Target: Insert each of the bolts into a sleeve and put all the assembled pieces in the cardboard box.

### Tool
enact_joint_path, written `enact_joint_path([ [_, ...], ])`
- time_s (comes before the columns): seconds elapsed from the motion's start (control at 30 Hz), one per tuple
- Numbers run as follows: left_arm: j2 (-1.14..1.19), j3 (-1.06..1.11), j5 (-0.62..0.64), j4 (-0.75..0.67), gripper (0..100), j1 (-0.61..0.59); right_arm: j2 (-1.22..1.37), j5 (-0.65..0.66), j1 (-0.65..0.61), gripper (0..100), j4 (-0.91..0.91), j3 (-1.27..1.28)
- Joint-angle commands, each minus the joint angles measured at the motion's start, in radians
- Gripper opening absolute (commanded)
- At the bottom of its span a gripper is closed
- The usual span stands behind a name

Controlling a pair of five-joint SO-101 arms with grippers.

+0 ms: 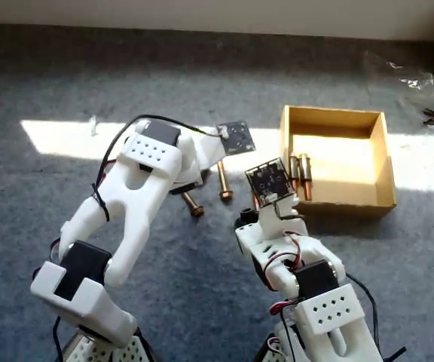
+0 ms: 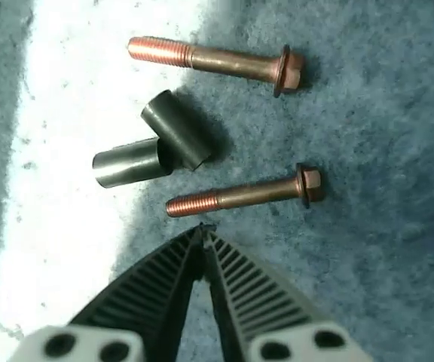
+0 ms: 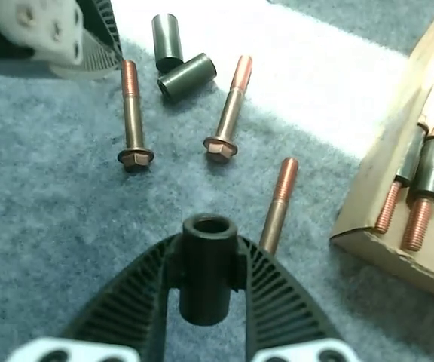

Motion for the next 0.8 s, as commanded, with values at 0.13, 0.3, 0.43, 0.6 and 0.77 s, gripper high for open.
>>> enact_joint_path([
  [0.13, -0.007, -0.044, -0.170, 0.017, 2, 0.018, -0.018, 0.003, 0.012, 0.5, -0.053, 0.018],
  [0.3, -0.007, -0.024, -0.203, 0.014, 2, 0.033, -0.019, 0.003, 0.012, 0.5, -0.058, 0.045],
  [0.43, -0.007, -0.024, -0.203, 0.015, 2, 0.035, -0.019, 0.002, 0.013, 0.5, -0.054, 0.047],
  [0.6, -0.007, -0.022, -0.203, 0.017, 2, 0.036, -0.021, -0.040, 0.094, 0.5, -0.054, 0.047],
  [0.77, -0.007, -0.022, -0.203, 0.017, 2, 0.036, -0.021, -0.048, 0.097, 0.5, -0.039, 0.047],
])
